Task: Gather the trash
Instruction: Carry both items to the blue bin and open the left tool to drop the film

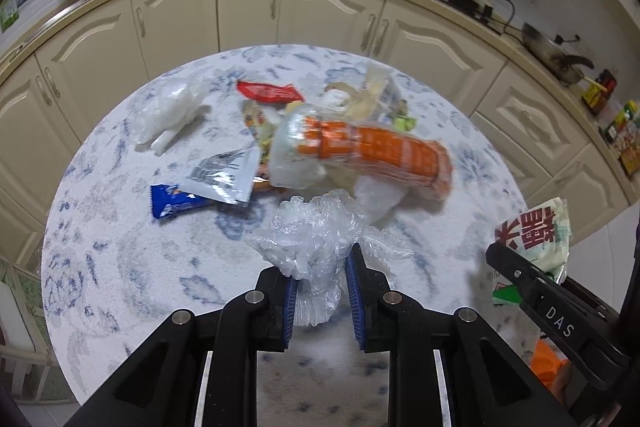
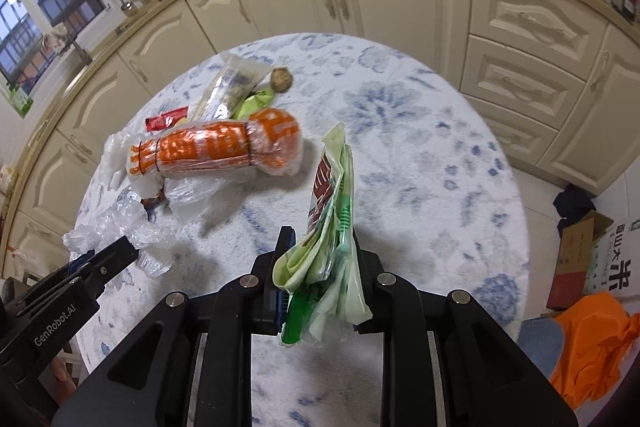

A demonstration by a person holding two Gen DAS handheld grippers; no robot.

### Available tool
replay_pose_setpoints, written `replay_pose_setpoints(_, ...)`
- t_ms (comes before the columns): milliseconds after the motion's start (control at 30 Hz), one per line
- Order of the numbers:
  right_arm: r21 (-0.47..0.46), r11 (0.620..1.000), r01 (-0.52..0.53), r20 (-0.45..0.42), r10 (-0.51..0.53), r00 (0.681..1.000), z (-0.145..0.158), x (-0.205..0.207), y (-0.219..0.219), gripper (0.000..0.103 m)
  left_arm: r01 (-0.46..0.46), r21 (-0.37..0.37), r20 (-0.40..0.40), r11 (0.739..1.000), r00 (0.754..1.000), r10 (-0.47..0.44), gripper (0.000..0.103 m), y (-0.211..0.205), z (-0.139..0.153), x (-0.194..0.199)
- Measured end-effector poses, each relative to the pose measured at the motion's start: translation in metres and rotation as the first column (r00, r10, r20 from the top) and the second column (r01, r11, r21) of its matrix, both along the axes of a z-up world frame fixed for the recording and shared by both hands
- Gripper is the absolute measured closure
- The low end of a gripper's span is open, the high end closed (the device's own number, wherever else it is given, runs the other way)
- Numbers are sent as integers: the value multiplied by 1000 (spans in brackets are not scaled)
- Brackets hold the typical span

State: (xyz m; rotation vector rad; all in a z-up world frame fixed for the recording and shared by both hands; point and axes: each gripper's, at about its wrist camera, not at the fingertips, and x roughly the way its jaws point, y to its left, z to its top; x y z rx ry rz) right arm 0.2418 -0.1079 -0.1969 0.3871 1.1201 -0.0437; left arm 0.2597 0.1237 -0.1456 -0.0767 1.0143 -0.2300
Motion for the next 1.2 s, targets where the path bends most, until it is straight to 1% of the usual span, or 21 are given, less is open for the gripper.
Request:
replay_pose_setpoints(133, 2, 998, 61, 3, -61, 998, 2, -13, -26, 80, 52, 10, 10, 999, 999, -52, 84, -25, 6, -7)
replay_pose_setpoints(267, 7, 991, 132, -4, -132, 991, 1, -28, -56, 80, 109, 13, 5, 994, 994, -109, 84, -54, 7, -11)
replay_pose_setpoints(400, 6, 978, 207, -9, -207, 978, 0, -45, -89, 80, 180, 37, 2, 983, 984, -181, 84, -92, 6, -15)
replay_pose_setpoints(500, 2, 962, 273, -15, -273, 962, -2, -60, -118, 80, 237, 48, 5, 970, 971, -238, 84, -123, 5, -17)
replay_pose_setpoints(600, -4, 944, 329, -26, -329, 944, -5, -74, -145, 80, 299, 51, -5, 953, 954, -299, 84, -157, 2, -17)
replay_pose_setpoints(800, -21, 895, 445, -55, -445, 894, -17, -103, -202, 80, 401, 68, -37, 914, 916, -399, 84, -230, -12, -16)
replay_pose_setpoints(900, -35, 867, 496, -74, -497, 864, -26, -115, -231, 80, 437, 95, -47, 894, 899, -435, 84, -264, -22, -16)
replay_pose_setpoints(1100, -43, 826, 562, -113, -563, 819, -48, -133, -272, 80, 508, 129, -75, 852, 861, -502, 84, -331, -48, -17)
replay_pose_setpoints(1200, -43, 812, 582, -131, -582, 803, -56, -141, -285, 80, 535, 140, -94, 833, 845, -527, 84, -359, -62, -13)
